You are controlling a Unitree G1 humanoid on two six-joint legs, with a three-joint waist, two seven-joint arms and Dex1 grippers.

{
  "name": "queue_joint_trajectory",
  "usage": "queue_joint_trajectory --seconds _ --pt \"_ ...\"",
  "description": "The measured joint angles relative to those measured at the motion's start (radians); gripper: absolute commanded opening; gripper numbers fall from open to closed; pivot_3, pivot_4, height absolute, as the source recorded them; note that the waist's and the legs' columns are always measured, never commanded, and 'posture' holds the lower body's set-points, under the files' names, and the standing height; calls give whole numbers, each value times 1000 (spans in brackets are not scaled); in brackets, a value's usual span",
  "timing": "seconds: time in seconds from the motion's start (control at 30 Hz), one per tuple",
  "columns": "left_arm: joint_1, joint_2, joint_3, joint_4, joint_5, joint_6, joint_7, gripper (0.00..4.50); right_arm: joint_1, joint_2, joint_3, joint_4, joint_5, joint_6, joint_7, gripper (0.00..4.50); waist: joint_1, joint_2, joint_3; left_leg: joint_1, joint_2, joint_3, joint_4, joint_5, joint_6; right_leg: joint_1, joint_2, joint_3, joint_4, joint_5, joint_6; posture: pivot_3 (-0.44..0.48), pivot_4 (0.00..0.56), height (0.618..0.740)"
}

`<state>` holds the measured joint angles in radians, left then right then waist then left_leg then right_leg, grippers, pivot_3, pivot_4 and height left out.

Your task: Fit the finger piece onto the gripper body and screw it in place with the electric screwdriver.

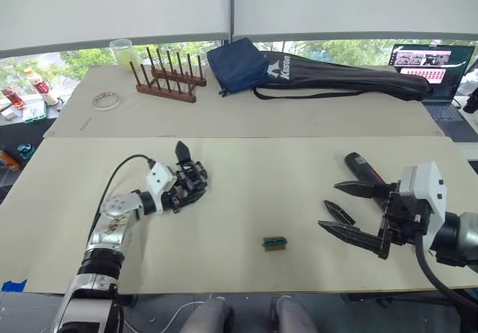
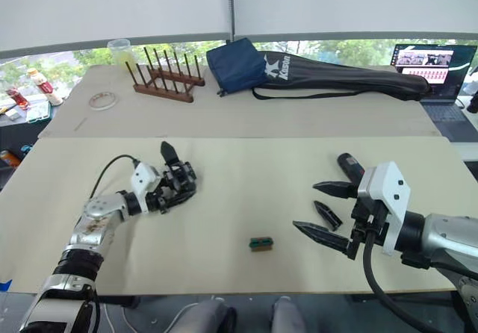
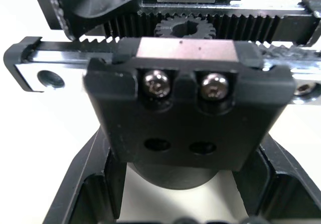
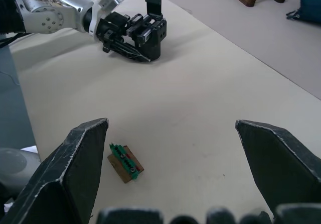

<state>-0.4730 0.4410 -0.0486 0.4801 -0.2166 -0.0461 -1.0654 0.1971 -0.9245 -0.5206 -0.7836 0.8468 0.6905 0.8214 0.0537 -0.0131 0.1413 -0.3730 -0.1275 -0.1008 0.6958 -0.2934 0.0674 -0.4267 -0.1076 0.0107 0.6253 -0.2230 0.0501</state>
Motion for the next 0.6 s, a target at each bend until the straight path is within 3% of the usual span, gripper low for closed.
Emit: queue_joint_trajectory --seconds 0.27,0.37,0.57,0.6 --pt "-192 -165 -156 15 48 6 -70 2341 85 40 -26 -67 -13 -6 -45 4500 -18 -1 0 -1 0 1 1 -1 1 -2 -1 2 0 1 2 0 150 740" --pt "-211 -241 -207 63 62 5 -99 2341 117 54 -46 -97 -24 -6 -69 4500 -17 -1 1 -1 0 1 1 -1 1 -2 0 2 0 1 2 0 150 740" --pt "-226 -294 -226 194 99 -36 -97 2341 164 87 -65 -127 -50 -7 -110 4500 -15 -1 1 -1 0 1 1 0 1 -2 0 2 1 1 2 0 150 740" --pt "-229 -296 -229 216 110 -57 -92 2841 171 89 -68 -131 -53 -8 -112 4500 -15 -1 1 -1 0 1 1 0 1 -2 0 2 1 1 2 0 150 740"
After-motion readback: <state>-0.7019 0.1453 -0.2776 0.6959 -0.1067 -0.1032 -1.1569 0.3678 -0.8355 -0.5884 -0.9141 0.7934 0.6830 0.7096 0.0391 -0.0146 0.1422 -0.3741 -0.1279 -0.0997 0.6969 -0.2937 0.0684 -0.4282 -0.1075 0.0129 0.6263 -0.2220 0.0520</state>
